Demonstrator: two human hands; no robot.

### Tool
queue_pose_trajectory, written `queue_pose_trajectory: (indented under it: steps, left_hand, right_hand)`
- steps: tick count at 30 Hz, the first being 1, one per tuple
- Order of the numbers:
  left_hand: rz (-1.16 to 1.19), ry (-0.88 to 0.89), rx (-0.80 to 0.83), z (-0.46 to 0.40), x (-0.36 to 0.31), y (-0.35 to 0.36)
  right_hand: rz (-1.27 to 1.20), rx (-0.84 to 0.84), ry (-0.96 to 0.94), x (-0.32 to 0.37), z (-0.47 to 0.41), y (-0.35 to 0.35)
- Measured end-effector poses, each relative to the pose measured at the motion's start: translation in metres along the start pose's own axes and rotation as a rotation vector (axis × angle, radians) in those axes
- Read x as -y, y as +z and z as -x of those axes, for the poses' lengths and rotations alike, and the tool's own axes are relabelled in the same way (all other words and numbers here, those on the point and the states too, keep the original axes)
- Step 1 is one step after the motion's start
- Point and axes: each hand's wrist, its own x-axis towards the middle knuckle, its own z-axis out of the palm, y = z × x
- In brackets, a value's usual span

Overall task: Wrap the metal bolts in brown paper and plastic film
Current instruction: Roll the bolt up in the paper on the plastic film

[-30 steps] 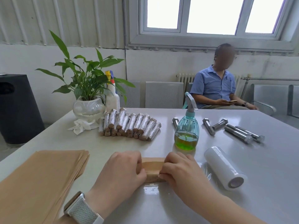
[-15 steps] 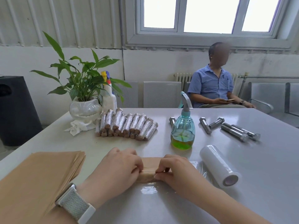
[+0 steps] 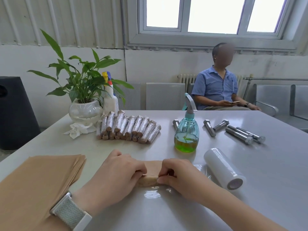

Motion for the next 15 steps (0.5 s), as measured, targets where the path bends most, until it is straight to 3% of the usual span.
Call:
queue_pose_trajectory:
  steps: [3, 8, 15]
  left_hand:
    - [0.045, -0.047, -0.034, 0.001, 0.002, 0.004]
    - [-0.063, 0.037, -0.094, 0.006, -0.005, 0.003]
    - [0.201, -0.139, -0.012, 0.01, 0.004, 0.015]
  right_hand:
    - [0.016, 0.016, -0.014, -0.001, 0.001, -0.001]
    - [0.118, 0.103, -0.019, 0.002, -0.005, -0.003]
    - [0.253, 0.334, 0.032, 0.011, -0.017, -0.018]
